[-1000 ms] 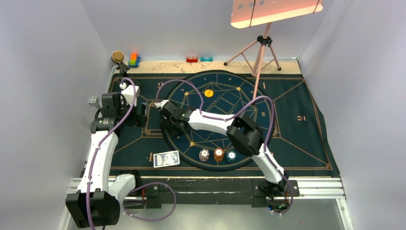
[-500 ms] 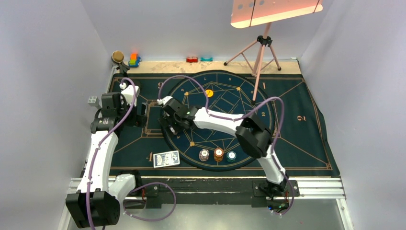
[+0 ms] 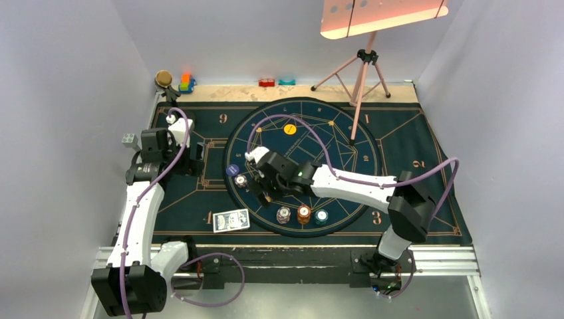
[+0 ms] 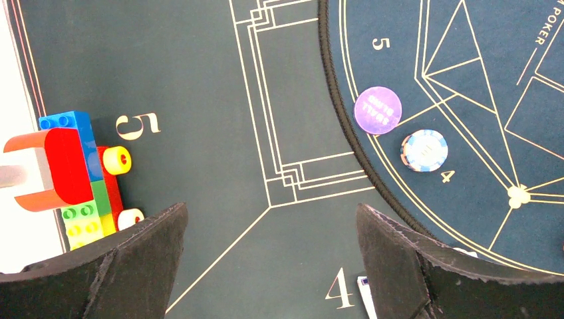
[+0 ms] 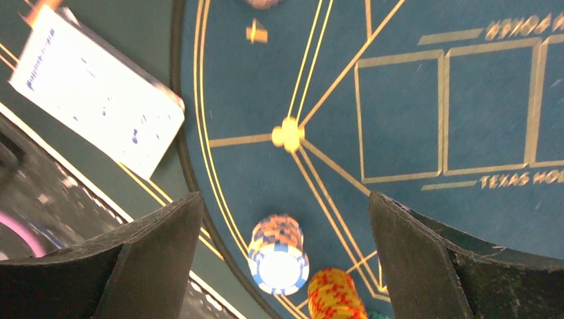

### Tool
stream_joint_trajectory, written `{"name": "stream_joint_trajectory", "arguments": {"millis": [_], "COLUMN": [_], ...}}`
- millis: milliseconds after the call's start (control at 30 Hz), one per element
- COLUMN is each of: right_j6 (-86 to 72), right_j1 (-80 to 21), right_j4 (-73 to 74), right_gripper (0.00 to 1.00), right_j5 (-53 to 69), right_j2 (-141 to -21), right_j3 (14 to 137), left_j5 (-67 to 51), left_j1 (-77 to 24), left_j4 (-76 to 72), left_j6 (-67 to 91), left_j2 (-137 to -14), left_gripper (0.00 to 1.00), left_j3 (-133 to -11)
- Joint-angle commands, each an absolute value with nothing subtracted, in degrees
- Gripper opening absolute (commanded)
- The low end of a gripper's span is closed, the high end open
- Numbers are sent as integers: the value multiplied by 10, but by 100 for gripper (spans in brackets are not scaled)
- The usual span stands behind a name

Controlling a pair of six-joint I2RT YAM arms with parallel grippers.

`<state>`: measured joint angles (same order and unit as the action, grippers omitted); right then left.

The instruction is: Distribute texas hold em gaming equipment

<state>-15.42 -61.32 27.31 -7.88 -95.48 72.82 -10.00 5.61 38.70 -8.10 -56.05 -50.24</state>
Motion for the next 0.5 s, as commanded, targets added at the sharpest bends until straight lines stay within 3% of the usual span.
{"name": "stream_joint_trajectory", "arguments": {"millis": [0, 200, 467], "right_j6": [-167, -171, -165], "right_j1": [-631, -633, -638], "right_j4": [286, 282, 279], "right_gripper": [97, 98, 84], "right_j5": [-72, -68, -40], "right_j2": [-926, -916, -922], "right_j3": [677, 640, 617], "left_j5": [-101, -102, -102], "left_j1": [60, 61, 60], "left_j4": [380, 380, 380], "left_j6": [-77, -78, -79], "left_j2": [-561, -562, -562], "left_gripper": [100, 100, 100], "left_j3": [-504, -504, -504]}}
